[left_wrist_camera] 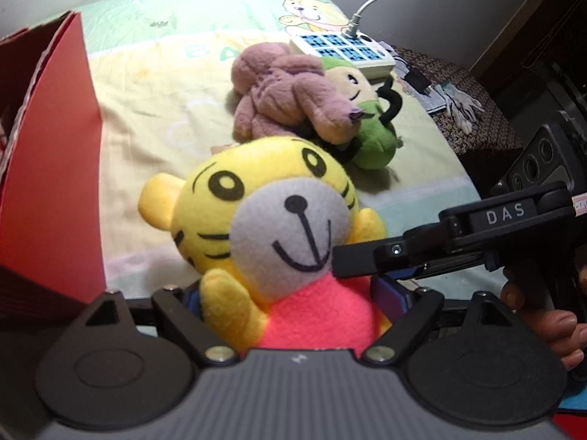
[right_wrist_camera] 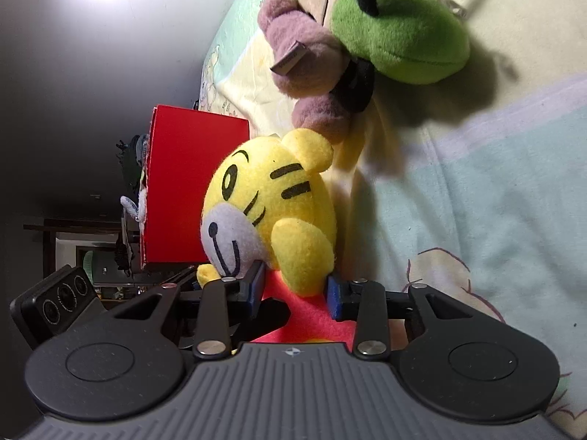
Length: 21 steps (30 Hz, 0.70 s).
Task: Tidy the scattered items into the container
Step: 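Lift the tiger plush and carry it over the red box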
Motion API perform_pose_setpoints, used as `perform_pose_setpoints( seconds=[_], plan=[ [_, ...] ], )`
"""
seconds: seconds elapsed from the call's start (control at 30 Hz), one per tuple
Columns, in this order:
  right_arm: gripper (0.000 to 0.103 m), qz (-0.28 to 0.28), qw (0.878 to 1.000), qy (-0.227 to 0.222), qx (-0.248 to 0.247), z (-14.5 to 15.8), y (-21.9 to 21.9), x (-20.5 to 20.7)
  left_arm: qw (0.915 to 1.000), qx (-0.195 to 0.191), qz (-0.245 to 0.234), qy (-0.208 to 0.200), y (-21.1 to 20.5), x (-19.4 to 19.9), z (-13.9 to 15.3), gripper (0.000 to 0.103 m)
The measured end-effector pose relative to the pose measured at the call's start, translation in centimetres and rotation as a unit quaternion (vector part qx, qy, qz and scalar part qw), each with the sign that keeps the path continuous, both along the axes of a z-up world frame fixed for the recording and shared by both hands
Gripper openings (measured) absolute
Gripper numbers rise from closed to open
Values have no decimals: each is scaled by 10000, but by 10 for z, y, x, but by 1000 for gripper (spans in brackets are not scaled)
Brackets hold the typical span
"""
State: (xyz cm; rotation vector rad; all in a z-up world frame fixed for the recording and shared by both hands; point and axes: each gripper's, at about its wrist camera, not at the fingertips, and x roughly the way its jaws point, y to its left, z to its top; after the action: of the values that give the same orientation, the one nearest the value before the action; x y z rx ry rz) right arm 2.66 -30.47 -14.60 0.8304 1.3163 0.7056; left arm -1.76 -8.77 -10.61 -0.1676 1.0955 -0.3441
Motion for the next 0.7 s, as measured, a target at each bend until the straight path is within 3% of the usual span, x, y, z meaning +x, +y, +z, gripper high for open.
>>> perform_pose_setpoints(
  seconds=[0.07, 0.3, 0.5, 0.7],
  plan=[
    [36, -153, 9998, -160, 21, 12, -9, -7, 9998, -83, -130, -149, -3, 0, 11, 86],
    [36, -485, 9921, -1142, 164, 79, -10, -19, 9916, 42, -339, -1248, 5, -9, 77, 86],
    [37, -334, 9810, -1851, 486, 126, 50, -3, 9794, 332, -34, -1993, 62, -17, 127, 87],
    [36, -2, 9749, -2187, 407, 138, 134, 14, 9776, 562, 378, -1991, 136, -12, 133, 87]
  ],
)
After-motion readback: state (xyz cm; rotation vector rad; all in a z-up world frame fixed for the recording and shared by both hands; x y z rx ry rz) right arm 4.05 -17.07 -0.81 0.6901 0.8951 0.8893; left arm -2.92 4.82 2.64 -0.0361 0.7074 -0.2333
